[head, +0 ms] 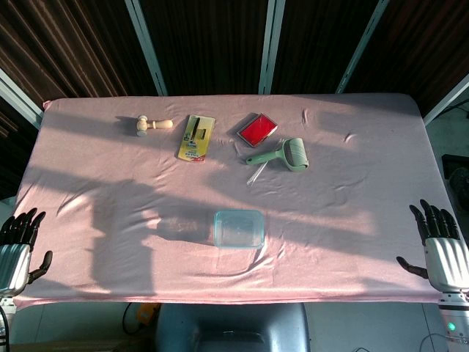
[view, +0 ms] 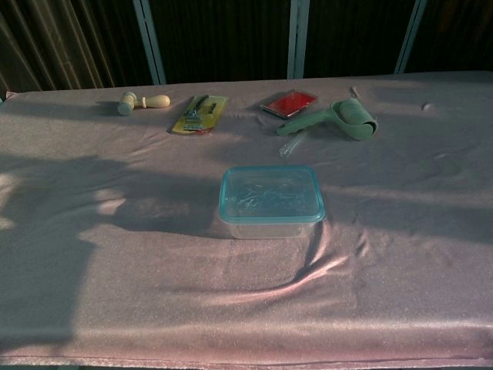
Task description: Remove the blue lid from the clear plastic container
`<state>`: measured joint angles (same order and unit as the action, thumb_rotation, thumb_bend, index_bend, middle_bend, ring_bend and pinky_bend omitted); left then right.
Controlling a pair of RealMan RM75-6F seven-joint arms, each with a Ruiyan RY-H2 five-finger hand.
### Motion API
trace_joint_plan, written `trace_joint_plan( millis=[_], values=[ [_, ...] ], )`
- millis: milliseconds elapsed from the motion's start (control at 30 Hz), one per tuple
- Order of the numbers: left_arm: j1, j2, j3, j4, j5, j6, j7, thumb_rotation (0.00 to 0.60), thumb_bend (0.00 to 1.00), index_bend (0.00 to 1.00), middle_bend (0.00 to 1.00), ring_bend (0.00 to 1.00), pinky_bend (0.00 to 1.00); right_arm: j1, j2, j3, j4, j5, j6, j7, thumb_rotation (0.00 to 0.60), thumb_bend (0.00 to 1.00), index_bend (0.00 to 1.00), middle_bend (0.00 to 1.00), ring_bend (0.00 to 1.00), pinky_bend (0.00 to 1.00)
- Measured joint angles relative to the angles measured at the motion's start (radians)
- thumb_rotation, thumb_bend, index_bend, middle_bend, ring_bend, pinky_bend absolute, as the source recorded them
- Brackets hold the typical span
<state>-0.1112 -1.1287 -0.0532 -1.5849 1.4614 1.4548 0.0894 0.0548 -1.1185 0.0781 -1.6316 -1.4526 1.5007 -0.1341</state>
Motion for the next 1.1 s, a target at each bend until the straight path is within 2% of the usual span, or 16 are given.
trace_joint_plan(
  millis=[200,367,533,633,900,1100],
  values=[
    [0.001,0.001,0.012,-0.001,0.032,0.006,-0.017,0.6,0.37,0.0,0.0,0.0,0.0,-0.003,0.007,-0.007,-0.008,-0.015,0.002,0.01,0.6,0.2,0.0,0.0,0.0,0.0],
    [-0.036,-0.01,0.044,0.018,0.156,-0.012,-0.126,0.6,0.33,0.0,0.0,0.0,0.0,-0.003,0.011,-0.017,-0.013,-0.038,0.002,0.015,0.6,0.2,0.0,0.0,0.0,0.0],
    [-0.166,-0.055,0.067,0.036,0.321,-0.1,-0.269,0.6,0.31,0.0,0.0,0.0,0.0,-0.002,0.014,-0.027,-0.016,-0.054,-0.002,0.02,0.6,0.2,0.0,0.0,0.0,0.0],
    [-0.249,-0.115,0.06,0.041,0.359,-0.162,-0.271,0.6,0.3,0.0,0.0,0.0,0.0,-0.003,0.017,-0.03,-0.015,-0.06,-0.002,0.031,0.6,0.2,0.0,0.0,0.0,0.0],
    [-0.409,-0.283,0.013,0.042,0.333,-0.345,-0.258,0.6,0.29,0.0,0.0,0.0,0.0,-0.001,0.032,-0.028,-0.014,-0.05,-0.015,0.061,0.6,0.2,0.0,0.0,0.0,0.0],
    [-0.503,-0.422,-0.022,0.113,0.258,-0.463,-0.228,0.6,0.29,0.0,0.0,0.0,0.0,-0.002,0.048,-0.034,-0.013,-0.058,-0.021,0.098,0.6,0.2,0.0,0.0,0.0,0.0]
  ],
)
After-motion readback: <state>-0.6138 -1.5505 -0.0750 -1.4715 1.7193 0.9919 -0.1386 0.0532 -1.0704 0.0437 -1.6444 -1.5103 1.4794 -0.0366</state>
